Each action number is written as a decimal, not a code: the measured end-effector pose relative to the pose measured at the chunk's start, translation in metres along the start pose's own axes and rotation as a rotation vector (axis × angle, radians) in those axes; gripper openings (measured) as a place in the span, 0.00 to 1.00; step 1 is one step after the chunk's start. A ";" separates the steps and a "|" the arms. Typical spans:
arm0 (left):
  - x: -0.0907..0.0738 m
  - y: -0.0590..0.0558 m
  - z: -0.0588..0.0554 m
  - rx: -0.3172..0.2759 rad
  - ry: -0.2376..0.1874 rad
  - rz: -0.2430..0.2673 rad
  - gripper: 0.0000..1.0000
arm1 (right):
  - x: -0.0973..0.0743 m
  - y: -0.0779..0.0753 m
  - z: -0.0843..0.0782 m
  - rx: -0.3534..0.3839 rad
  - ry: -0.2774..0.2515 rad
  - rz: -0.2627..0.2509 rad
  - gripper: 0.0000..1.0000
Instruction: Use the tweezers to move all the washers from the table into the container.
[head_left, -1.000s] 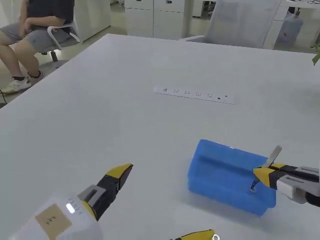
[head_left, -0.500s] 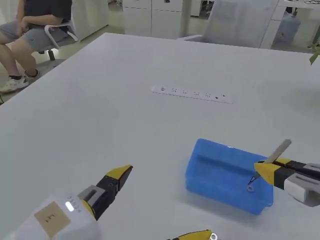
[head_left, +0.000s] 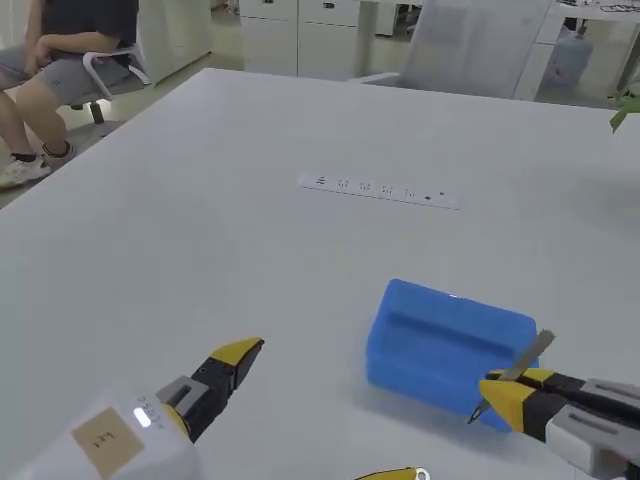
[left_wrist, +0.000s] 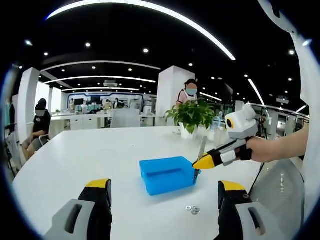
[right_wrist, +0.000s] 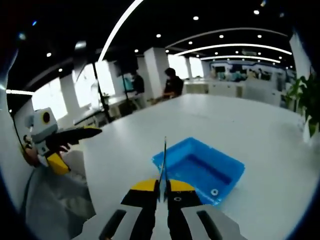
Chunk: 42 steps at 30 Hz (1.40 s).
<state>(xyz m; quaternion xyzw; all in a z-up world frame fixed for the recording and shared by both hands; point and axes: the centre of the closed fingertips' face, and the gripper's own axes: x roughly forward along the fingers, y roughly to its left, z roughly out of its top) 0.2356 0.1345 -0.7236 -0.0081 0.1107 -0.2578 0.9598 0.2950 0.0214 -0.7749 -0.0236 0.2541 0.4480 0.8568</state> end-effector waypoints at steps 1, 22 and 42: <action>0.000 0.000 0.000 0.000 0.002 -0.001 0.89 | 0.002 0.004 -0.005 0.007 0.012 0.013 0.03; 0.001 -0.002 -0.006 0.007 0.035 -0.013 0.87 | 0.016 0.035 -0.047 -0.031 0.112 0.121 0.04; 0.002 -0.002 -0.010 0.011 0.057 -0.013 0.86 | 0.021 0.049 -0.053 -0.275 0.138 0.126 0.03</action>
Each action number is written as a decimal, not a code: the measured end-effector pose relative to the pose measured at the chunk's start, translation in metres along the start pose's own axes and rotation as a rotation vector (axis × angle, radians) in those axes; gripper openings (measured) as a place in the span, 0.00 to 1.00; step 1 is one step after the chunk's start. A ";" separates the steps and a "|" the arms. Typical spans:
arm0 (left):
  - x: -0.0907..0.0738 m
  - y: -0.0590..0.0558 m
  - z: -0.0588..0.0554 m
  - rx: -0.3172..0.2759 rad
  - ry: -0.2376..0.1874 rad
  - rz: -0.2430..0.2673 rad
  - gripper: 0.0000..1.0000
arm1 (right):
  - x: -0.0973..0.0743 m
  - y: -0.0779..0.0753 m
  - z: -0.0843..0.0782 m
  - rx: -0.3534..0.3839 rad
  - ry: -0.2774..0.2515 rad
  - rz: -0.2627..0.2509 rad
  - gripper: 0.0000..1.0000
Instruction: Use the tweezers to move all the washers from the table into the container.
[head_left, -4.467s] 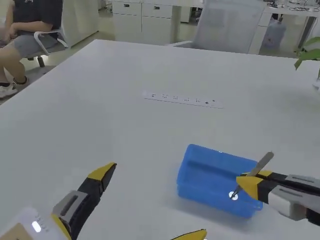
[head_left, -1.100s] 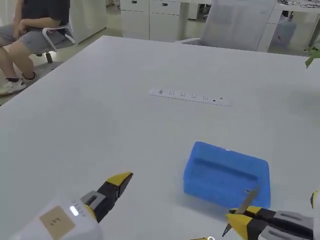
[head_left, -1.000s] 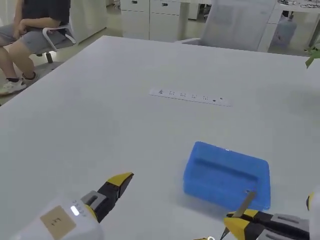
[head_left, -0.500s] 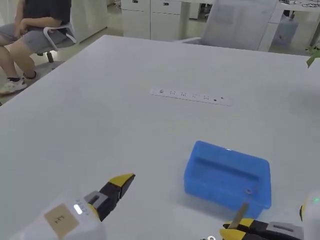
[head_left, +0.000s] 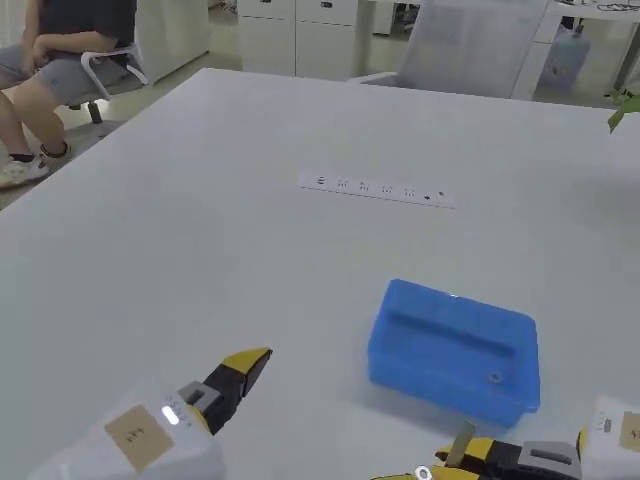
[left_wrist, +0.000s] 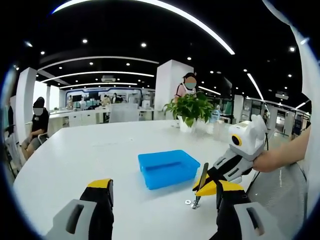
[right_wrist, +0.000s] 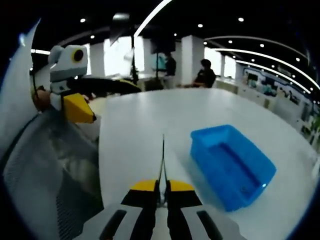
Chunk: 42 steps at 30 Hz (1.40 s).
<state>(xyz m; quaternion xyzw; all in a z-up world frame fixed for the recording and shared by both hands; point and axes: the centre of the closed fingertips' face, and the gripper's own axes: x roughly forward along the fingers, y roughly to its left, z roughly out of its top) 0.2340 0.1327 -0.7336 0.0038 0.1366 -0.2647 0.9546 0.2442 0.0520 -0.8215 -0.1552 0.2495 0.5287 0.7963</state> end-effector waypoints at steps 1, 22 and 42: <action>0.000 -0.001 0.000 0.001 0.001 -0.004 0.86 | 0.000 0.001 0.001 0.029 -0.009 -0.001 0.03; -0.010 0.023 0.017 -0.053 -0.112 0.115 0.90 | -0.039 -0.017 0.041 0.041 -0.087 -0.038 0.03; -0.006 0.021 0.012 -0.011 -0.073 0.118 0.90 | -0.065 -0.059 0.062 0.169 -0.208 -0.047 0.03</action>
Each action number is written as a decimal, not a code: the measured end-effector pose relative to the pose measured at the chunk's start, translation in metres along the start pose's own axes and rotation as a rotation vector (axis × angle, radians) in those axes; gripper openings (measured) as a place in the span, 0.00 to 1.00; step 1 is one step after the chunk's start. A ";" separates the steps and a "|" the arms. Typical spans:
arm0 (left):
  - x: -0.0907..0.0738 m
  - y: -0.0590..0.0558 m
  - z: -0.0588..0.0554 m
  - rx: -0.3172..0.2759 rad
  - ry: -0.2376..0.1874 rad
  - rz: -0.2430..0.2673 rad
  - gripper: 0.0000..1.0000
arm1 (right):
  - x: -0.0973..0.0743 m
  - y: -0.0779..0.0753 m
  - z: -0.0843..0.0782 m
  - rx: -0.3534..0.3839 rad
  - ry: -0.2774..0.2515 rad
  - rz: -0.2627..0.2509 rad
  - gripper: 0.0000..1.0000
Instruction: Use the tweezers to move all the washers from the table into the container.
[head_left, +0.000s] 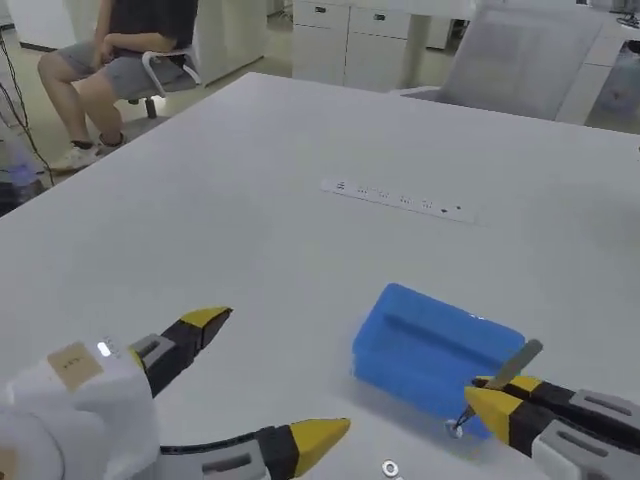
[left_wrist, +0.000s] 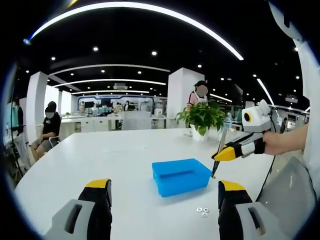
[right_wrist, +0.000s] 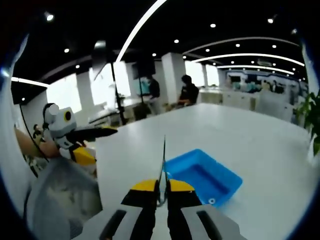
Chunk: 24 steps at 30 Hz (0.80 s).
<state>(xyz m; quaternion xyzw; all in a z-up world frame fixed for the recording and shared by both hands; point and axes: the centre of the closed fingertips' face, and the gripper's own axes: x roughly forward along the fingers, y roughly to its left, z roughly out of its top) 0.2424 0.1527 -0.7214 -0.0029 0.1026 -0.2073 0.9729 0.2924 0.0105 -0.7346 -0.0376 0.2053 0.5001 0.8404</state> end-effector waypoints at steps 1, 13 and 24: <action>0.000 0.000 0.000 -0.004 0.002 0.000 0.90 | 0.003 -0.003 0.003 0.002 -0.007 -0.001 0.03; 0.001 0.001 -0.007 -0.019 0.043 0.004 0.88 | 0.053 -0.045 0.022 -0.046 -0.015 -0.041 0.03; 0.001 0.005 -0.014 -0.033 0.065 -0.009 0.88 | 0.060 -0.086 -0.004 -0.002 0.043 -0.109 0.03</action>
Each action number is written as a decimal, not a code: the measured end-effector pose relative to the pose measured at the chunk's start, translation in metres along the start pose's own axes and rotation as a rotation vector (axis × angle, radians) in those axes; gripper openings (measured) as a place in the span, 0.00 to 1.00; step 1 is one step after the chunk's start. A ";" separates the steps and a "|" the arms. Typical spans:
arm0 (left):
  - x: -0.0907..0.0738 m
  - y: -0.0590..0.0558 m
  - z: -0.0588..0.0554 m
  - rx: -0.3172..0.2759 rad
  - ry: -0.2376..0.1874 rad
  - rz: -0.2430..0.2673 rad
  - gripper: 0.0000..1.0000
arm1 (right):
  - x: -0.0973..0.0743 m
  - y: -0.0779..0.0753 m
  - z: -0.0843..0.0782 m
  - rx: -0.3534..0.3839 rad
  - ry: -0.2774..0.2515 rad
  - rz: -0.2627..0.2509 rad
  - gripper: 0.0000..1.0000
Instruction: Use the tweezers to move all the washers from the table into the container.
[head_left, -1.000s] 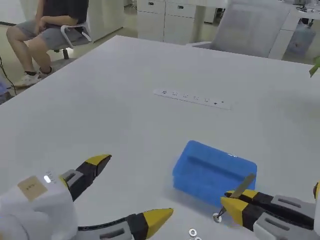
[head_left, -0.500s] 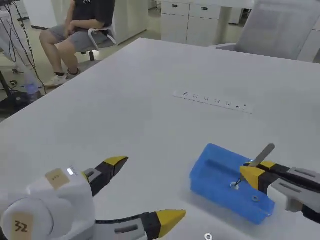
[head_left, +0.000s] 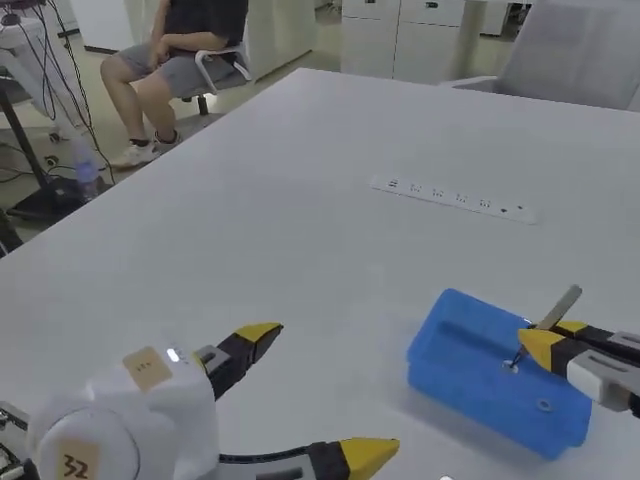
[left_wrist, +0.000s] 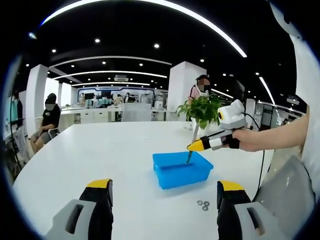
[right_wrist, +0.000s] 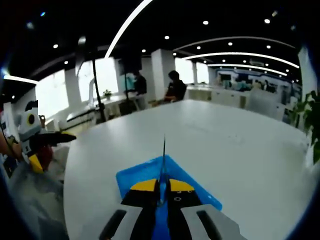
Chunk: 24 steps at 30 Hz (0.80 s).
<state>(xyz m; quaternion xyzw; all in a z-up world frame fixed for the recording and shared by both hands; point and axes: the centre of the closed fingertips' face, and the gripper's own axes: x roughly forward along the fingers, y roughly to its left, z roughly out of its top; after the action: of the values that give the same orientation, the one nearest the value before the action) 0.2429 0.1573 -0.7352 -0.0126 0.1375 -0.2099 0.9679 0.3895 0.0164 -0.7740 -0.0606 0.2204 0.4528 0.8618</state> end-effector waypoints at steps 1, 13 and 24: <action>0.000 0.000 -0.001 -0.001 0.004 -0.003 0.87 | 0.000 -0.002 -0.001 0.002 0.003 -0.004 0.03; -0.001 0.002 -0.002 -0.018 0.005 -0.006 0.86 | 0.009 -0.005 -0.018 0.016 0.045 -0.019 0.03; -0.001 0.003 -0.003 -0.020 0.010 -0.006 0.86 | 0.010 -0.015 -0.035 0.024 0.090 -0.035 0.03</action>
<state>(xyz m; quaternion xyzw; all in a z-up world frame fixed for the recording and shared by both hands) 0.2422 0.1606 -0.7384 -0.0217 0.1442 -0.2112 0.9665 0.3951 0.0043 -0.8109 -0.0743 0.2631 0.4317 0.8596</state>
